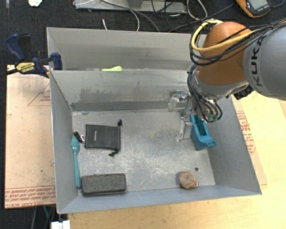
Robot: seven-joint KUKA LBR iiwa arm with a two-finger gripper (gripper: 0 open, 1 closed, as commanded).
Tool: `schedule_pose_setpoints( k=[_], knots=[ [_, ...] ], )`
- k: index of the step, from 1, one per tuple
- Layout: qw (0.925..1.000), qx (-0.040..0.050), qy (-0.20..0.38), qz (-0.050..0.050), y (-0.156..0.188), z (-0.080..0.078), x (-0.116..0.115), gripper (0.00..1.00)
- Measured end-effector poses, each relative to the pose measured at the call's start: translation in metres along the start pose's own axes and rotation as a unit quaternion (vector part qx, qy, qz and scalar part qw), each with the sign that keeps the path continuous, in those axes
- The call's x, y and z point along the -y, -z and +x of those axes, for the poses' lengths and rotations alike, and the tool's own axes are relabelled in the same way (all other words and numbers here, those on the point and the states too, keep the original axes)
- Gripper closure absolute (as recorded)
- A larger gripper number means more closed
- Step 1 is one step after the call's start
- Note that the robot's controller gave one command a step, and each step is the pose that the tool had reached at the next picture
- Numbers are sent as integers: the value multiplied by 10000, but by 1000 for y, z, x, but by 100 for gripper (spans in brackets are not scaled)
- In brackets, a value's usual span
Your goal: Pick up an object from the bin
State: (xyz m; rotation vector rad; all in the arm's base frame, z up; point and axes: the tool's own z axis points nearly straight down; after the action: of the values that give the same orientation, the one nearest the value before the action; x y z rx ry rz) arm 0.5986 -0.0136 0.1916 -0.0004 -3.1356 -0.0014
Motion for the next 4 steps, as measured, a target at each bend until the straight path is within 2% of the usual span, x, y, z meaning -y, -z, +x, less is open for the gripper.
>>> schedule_pose_setpoints(
  k=[1,2,3,4],
  knots=[
    [10000,38,2,0,5,-2,0,0],
    [9990,42,437,4,-19,9,-44,0],
    [9986,51,536,5,1,15,-73,0],
    [9980,101,624,4,5,5,-87,0]
  ],
)
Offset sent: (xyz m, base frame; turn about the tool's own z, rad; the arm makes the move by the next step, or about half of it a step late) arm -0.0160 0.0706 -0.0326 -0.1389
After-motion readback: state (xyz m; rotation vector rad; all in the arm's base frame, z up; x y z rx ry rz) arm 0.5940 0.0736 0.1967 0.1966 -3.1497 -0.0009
